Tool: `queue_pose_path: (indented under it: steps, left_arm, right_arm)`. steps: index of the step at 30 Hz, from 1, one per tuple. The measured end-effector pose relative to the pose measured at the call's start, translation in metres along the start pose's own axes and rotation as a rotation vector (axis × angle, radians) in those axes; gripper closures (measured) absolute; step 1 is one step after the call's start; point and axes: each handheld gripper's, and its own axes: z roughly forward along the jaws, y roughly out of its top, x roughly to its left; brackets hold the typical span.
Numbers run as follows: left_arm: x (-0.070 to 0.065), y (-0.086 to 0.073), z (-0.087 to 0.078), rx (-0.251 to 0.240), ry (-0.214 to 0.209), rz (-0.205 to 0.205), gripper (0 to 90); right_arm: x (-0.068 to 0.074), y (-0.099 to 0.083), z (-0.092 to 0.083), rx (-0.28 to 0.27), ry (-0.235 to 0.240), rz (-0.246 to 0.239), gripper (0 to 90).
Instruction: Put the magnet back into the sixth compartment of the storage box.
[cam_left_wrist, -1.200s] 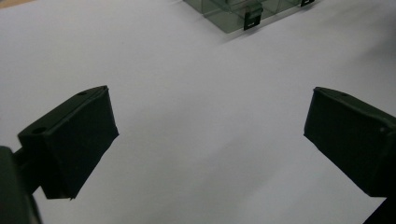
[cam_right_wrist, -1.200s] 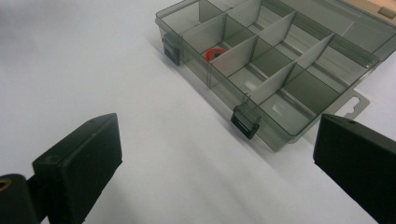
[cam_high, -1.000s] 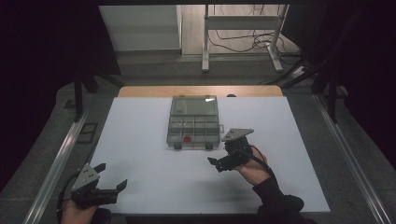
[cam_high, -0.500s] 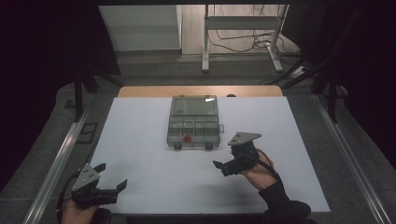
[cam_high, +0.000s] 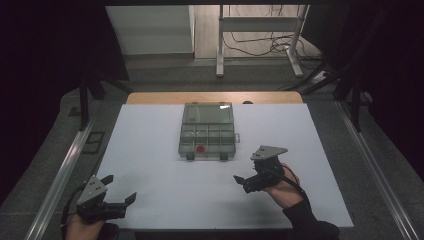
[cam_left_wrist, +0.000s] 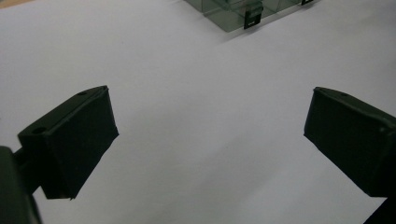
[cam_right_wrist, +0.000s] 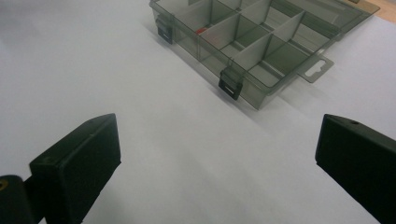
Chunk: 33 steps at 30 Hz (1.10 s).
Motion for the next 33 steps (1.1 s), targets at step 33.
queue_pose_path:
  steps: [33]
  left_arm:
    - [0.0, 0.0, 0.0, 0.0, 0.001, -0.004, 3.0]
  right_arm:
    - [-0.015, -0.034, -0.034, -0.007, -0.09, 0.057, 0.4]
